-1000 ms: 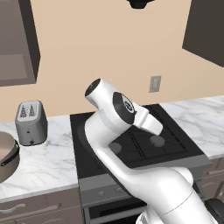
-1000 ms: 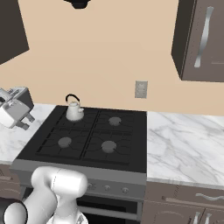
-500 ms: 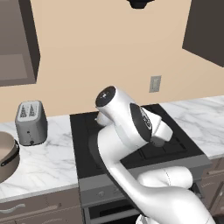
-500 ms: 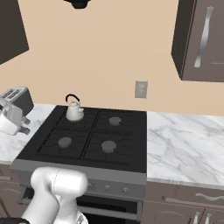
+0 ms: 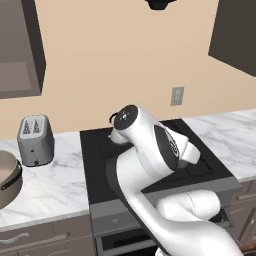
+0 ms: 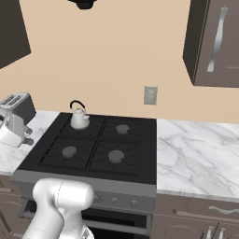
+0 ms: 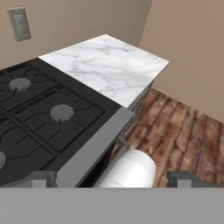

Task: Pick the kettle from the cabinet and place it on a stove burner. Then pick the pot from the counter and place it on another stove burner. Finally, turn both burners on.

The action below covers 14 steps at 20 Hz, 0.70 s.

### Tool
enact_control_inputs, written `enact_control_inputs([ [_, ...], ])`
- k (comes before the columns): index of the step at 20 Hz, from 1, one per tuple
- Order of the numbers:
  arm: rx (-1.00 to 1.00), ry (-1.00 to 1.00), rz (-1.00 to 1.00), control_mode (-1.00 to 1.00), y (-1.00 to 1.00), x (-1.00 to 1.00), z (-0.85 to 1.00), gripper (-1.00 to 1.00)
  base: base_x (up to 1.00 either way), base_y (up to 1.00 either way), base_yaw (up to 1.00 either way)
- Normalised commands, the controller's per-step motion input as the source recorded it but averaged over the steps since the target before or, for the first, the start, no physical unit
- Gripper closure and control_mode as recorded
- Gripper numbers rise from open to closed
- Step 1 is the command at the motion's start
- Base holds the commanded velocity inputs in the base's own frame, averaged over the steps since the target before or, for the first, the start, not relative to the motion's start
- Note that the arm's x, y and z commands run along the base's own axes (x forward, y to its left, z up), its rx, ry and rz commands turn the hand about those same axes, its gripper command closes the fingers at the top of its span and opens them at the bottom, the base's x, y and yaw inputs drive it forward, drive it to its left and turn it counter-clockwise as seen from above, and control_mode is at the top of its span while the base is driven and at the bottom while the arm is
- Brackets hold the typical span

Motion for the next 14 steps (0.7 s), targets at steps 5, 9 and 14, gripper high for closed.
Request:
enact_control_inputs([
  [5, 0.0, 0.0, 0.0, 1.0, 0.0, -0.03, 0.0, -1.0, -0.07, 0.04, 0.0],
  [9, 0.0, 0.0, 0.0, 1.0, 0.0, 0.0, 0.0, -1.0, -0.47, 0.32, -0.02],
  [14, 0.0, 0.0, 0.0, 1.0, 0.0, 0.0, 0.0, -1.0, -0.36, 0.4, -0.02],
])
